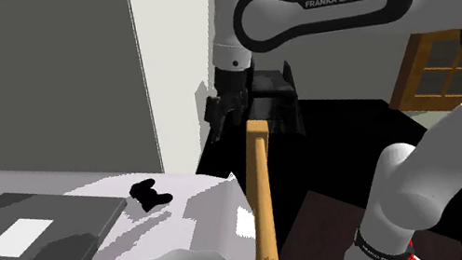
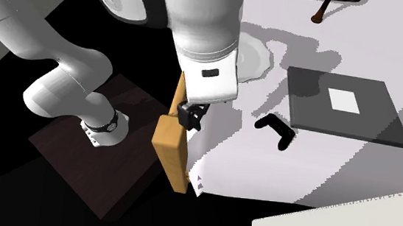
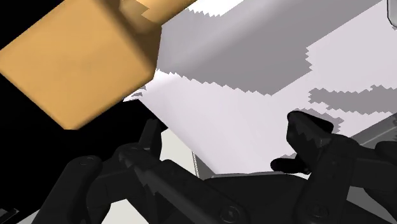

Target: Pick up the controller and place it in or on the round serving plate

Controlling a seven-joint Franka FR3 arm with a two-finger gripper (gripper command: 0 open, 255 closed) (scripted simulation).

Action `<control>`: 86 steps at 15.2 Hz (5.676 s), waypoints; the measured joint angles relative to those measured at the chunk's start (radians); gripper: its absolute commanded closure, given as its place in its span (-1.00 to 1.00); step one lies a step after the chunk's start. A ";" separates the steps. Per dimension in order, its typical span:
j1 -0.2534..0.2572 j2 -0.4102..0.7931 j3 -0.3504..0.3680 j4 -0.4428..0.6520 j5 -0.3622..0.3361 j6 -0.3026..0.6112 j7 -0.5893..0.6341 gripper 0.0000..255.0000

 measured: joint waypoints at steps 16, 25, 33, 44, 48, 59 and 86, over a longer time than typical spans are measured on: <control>0.080 0.664 0.193 0.542 -0.187 0.002 0.371 -1.00; 0.116 0.788 0.195 0.593 -0.233 0.048 0.425 -1.00; 0.114 0.789 0.194 0.573 -0.234 0.069 0.425 1.00; 0.114 0.786 0.195 0.587 -0.234 0.062 0.425 1.00; 0.115 0.781 0.196 0.615 -0.231 0.021 0.423 1.00; -0.037 0.774 0.224 0.510 0.066 0.191 0.181 -1.00; -0.031 0.777 0.228 0.523 0.068 0.187 0.191 1.00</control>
